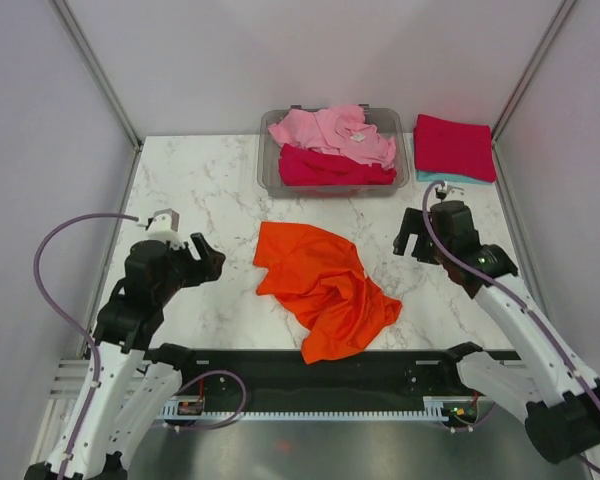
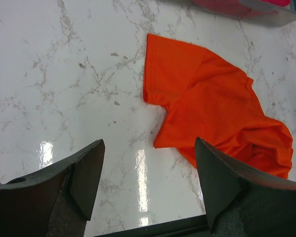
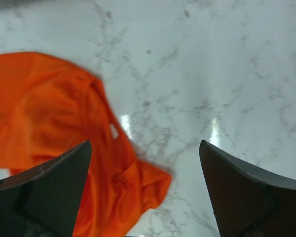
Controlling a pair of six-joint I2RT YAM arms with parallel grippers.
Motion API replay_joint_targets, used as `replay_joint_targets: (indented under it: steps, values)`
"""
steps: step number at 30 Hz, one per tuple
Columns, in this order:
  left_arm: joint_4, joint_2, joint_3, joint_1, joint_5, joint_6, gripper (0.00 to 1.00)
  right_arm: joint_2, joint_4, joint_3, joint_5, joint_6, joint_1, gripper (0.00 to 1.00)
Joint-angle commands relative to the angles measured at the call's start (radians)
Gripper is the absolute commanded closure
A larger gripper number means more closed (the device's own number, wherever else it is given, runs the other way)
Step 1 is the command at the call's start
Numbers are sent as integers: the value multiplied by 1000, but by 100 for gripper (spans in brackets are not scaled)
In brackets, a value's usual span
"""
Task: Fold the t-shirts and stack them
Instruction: Move the tshirt to the center of the board, then flatten the tshirt out
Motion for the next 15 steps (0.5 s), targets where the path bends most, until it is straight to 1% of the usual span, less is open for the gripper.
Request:
replay_joint_targets:
  steps: [1,2,3,4,5,6,7,8,9,11,12,15]
  values:
    - [13,97,40,-20,93,-11,20,-159,98,-72,-266,132,45,2]
    - [10,128,43,-28,100,-12,22,-178,108,-132,-256,195,138,2]
    - [10,182,44,-37,106,-14,24,-210,117,-158,-226,236,205,2]
    - [7,217,47,-54,117,-18,25,-221,128,-178,-186,272,274,2]
    - [1,245,49,-63,111,-21,26,-227,131,-195,-111,307,344,2]
    - [-7,295,49,-81,80,-35,27,-222,137,-218,-72,380,486,2]
    - [-14,317,52,-84,72,-40,28,-210,138,-227,-31,416,563,2]
    - [-15,335,54,-87,69,-46,28,-190,140,-233,73,454,722,2]
    - [-12,354,54,-92,71,-57,29,-125,134,-229,122,512,795,2]
    - [16,400,55,-103,71,-92,29,-32,117,-188,225,554,938,2]
    - [27,418,60,-116,69,-106,29,68,93,-171,241,574,957,2]
    - [80,518,86,-155,45,-130,29,205,115,-115,261,582,992,2]
